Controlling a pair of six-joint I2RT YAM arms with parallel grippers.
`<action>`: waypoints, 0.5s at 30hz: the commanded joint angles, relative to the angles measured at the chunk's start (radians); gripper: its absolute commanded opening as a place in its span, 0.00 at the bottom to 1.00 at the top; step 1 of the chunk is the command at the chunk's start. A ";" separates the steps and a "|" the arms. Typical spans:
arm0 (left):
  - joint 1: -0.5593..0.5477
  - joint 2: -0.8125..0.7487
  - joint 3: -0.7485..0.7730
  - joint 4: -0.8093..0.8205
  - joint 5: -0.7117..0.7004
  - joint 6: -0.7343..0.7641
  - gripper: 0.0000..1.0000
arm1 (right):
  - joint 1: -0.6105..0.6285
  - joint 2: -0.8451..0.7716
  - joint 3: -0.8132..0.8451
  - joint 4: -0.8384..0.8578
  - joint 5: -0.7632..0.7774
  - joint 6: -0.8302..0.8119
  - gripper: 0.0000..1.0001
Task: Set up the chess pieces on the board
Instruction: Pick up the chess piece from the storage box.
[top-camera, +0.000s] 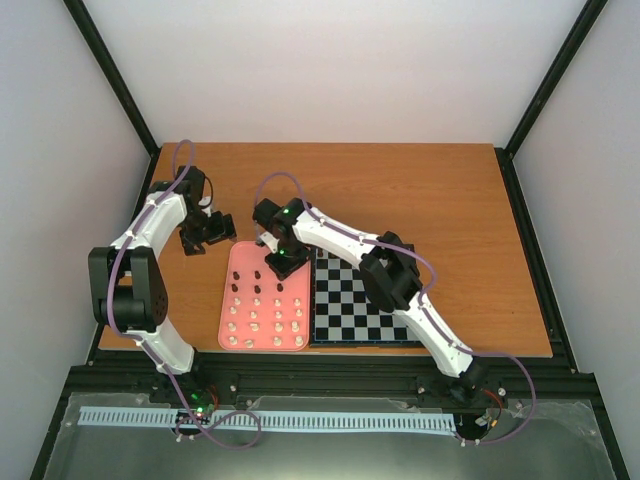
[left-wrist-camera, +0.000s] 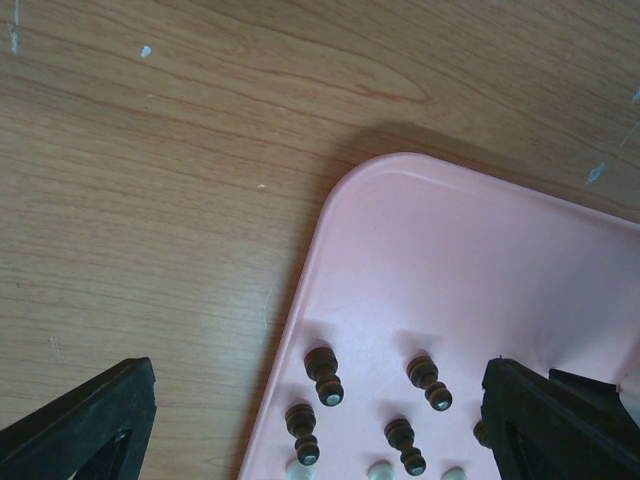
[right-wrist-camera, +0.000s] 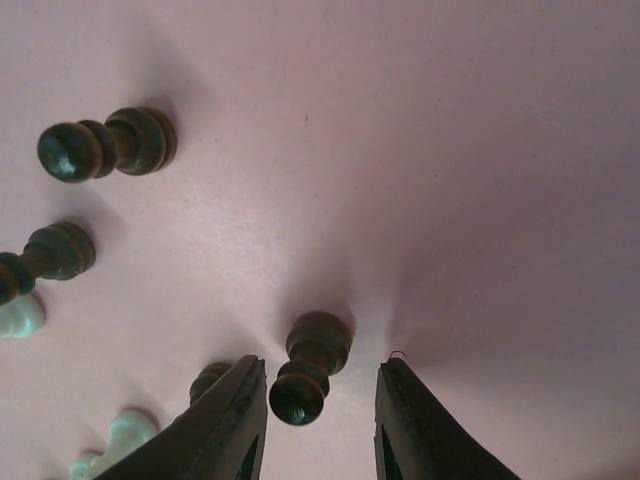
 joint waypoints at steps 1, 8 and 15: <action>0.000 -0.025 0.001 0.013 0.008 0.004 1.00 | 0.008 0.032 0.040 -0.009 0.010 -0.003 0.30; 0.000 -0.021 0.000 0.014 0.011 0.004 1.00 | 0.007 0.036 0.048 -0.006 0.004 -0.004 0.26; 0.000 -0.025 -0.003 0.014 0.011 0.006 1.00 | 0.008 0.038 0.051 -0.005 0.024 0.003 0.03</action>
